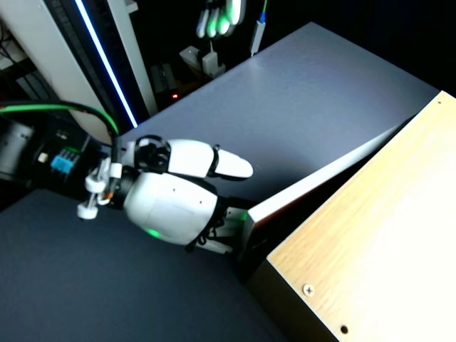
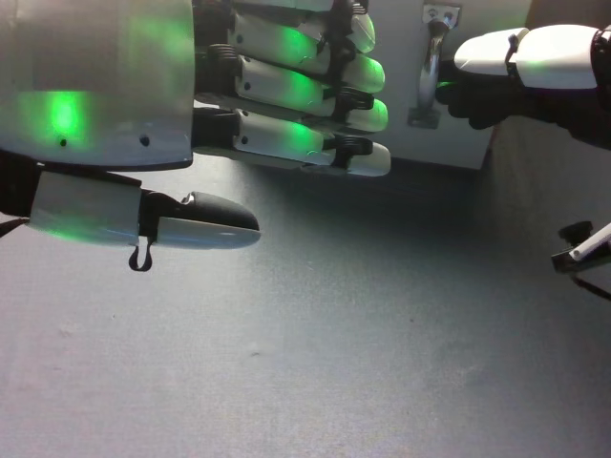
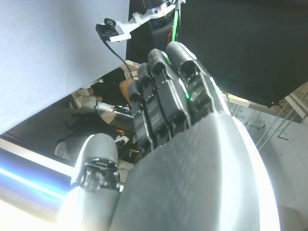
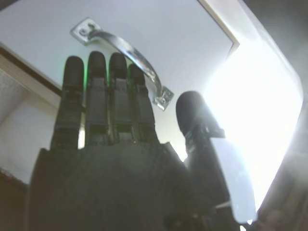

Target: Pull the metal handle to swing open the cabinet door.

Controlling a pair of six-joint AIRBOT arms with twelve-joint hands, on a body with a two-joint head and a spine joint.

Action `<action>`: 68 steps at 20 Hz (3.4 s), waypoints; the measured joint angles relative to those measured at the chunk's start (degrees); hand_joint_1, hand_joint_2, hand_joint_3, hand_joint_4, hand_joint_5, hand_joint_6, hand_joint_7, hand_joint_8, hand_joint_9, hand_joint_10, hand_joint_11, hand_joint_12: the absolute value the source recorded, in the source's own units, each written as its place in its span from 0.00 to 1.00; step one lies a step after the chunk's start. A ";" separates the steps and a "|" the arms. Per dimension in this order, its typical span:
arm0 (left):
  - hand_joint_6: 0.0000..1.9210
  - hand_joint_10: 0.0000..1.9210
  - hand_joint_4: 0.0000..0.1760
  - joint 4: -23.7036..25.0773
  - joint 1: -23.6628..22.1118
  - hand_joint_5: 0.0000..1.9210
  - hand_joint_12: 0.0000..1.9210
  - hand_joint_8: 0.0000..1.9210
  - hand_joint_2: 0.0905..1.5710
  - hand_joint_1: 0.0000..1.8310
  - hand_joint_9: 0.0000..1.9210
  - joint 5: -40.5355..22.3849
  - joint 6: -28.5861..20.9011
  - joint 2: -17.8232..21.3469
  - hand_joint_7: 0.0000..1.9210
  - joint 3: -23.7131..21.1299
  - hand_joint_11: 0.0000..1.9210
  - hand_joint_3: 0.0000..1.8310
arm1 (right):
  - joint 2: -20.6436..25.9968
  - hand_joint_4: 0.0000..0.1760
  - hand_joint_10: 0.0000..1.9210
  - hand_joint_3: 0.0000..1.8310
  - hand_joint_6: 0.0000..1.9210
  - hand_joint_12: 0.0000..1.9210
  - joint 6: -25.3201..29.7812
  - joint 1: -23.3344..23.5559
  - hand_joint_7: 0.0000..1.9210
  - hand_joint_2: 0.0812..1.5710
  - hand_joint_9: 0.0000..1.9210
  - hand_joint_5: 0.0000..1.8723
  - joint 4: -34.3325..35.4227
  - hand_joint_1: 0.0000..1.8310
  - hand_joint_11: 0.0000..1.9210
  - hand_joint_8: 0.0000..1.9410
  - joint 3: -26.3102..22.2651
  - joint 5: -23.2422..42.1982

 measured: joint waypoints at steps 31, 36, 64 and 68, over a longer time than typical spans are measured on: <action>0.00 0.00 0.00 0.02 0.00 0.22 0.42 0.00 1.00 0.00 0.23 -0.02 0.00 0.00 0.24 0.00 0.05 0.03 | 3.61 0.00 0.00 0.05 0.00 0.54 0.02 -1.22 0.22 1.00 0.21 0.22 -4.72 0.00 0.00 0.00 -3.82 0.00; 0.00 0.00 0.00 0.00 0.00 0.22 0.41 0.00 1.00 0.00 0.23 -0.02 0.00 0.00 0.24 0.00 0.05 0.03 | 3.96 0.00 0.00 0.05 0.00 0.53 0.02 -1.22 0.22 1.00 0.20 0.22 -6.03 0.00 0.00 0.00 -4.48 -0.07; 0.00 0.00 0.00 0.02 0.00 0.23 0.40 0.00 1.00 0.00 0.23 -0.02 0.00 0.00 0.24 0.00 0.06 0.02 | 7.15 0.00 0.00 0.05 0.00 0.54 -0.11 -2.86 0.22 1.00 0.21 0.22 -17.57 0.00 0.00 0.00 -5.79 -0.85; 0.00 0.00 0.00 0.02 0.00 0.23 0.40 0.00 1.00 0.00 0.23 0.00 0.00 0.00 0.24 0.00 0.06 0.02 | 9.33 0.00 0.00 0.05 0.00 0.53 -0.09 -2.86 0.22 1.00 0.21 0.22 -22.14 0.00 0.00 0.00 -6.40 -1.75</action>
